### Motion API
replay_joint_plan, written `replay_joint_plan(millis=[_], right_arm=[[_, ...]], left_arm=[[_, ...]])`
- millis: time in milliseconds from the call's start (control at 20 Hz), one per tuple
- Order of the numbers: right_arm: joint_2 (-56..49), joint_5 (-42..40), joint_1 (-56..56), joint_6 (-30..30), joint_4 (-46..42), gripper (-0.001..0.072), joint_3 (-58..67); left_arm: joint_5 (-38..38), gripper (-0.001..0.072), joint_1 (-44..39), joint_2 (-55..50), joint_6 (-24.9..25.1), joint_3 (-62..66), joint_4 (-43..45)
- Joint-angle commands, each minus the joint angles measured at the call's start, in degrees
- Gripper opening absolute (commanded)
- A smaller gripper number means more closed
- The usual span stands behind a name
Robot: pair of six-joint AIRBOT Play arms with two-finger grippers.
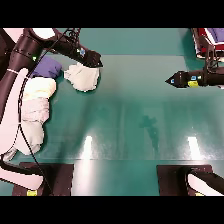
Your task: Fold the shirts.
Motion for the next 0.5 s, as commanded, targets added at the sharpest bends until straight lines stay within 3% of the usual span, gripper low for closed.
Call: replay_joint_plan(millis=[0,450], right_arm=[[0.0,-0.1,0.0,0.0,0.1,0.0019,-0.2],[-0.4,-0.4,0.0,0.0,0.1,0.0019,-0.2]], left_arm=[[0.0,0.0024,0.0,0.0,0.0,0.0,-0.1],[0.0,0.0024,0.0,0.0,0.0,0.0,-0.1]])
